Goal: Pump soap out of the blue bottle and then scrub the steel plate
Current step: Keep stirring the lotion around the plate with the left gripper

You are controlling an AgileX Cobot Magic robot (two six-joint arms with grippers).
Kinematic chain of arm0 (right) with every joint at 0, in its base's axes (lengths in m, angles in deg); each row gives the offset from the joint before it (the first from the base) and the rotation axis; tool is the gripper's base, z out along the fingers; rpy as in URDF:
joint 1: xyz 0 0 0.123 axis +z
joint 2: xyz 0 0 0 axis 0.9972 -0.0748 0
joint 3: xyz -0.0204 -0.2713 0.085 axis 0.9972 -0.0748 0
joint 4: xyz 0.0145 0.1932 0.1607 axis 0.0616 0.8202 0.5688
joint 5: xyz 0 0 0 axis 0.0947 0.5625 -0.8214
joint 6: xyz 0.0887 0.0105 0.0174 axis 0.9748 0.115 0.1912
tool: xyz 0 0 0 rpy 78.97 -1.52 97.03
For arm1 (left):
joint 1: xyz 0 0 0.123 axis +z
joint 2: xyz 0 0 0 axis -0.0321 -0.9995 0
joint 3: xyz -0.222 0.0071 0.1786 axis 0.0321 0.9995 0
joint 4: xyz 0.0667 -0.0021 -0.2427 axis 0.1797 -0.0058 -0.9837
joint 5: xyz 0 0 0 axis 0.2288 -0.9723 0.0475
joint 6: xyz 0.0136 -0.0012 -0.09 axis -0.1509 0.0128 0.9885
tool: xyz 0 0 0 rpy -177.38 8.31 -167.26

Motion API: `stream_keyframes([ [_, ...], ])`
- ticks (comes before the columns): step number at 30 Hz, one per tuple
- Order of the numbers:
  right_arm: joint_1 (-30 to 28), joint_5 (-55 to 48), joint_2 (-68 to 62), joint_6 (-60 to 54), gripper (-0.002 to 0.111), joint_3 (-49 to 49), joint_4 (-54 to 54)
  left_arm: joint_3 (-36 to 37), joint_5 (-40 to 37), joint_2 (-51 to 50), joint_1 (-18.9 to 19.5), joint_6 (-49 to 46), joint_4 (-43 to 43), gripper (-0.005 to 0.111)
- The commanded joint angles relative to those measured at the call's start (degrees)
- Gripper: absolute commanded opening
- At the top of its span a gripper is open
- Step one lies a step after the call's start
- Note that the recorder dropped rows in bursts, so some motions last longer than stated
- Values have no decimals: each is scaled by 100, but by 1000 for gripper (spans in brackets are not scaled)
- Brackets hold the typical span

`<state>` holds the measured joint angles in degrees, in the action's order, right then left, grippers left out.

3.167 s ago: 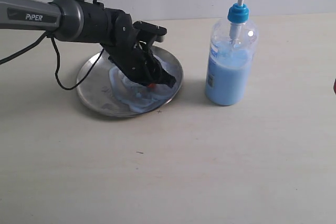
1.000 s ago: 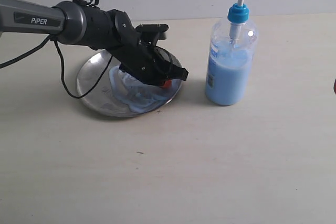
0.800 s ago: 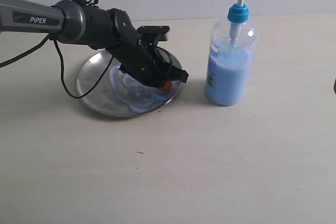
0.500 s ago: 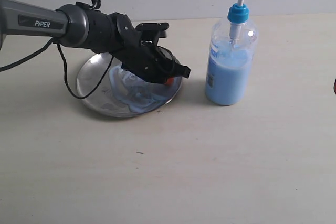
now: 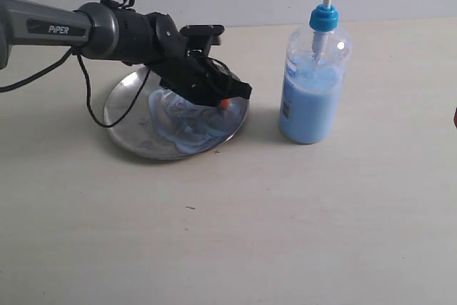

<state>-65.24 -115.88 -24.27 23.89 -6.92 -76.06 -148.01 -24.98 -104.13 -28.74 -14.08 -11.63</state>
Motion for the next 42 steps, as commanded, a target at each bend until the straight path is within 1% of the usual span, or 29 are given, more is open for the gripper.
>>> stream_keyframes([
  [1, -14, 34, 44, -20, 0, -9, 0, 93, -827, 56, 321, 317, 825, 0],
  [3, -14, 34, 44, -20, 0, -9, 0, 93, -1310, 163, 424, 305, 1036, 0],
  [5, -14, 34, 44, -20, 0, -9, 0, 93, -1784, 270, 446, 277, 1292, 0],
  [6, -14, 34, 44, -20, 0, -9, 0, 93, -1957, 312, 446, 170, 1287, 0],
  [9, -14, 34, 44, -20, 0, -9, 0, 93, -2453, 424, 378, -142, 1093, 0],
  [11, -14, 34, 44, -20, 0, -9, 0, 93, -2598, 424, 310, -444, 701, 0],
  [13, -14, 34, 44, -20, 0, -9, 10, 93, -2510, 414, 173, -488, 482, 0],
  [16, -14, 34, 44, -20, 0, -9, 10, 93, -2014, 391, -72, -589, 360, 0],
  [18, -14, 34, 44, -20, 0, -9, 10, 93, -1718, 378, -150, -589, 345, 0],
  [22, -14, 34, 44, -20, 0, -9, 10, 93, -1067, 327, -192, -561, 336, 0],
  [27, -14, 34, 44, -20, 0, -9, 10, 93, -609, 253, -167, -537, 400, 0],
  [30, -14, 34, 44, -20, 0, -9, 10, 93, -532, 244, -93, -496, 409, 0],
  [34, -14, 34, 44, -20, 0, -9, 10, 93, -556, 244, 99, -175, 629, 0],
  [39, -14, 34, 44, -20, 0, -9, 10, 93, -1087, 244, 307, -114, 683, 0],
  [42, -14, 34, 44, -20, 0, -9, 10, 93, -1475, 244, 331, -128, 683, 0],
])
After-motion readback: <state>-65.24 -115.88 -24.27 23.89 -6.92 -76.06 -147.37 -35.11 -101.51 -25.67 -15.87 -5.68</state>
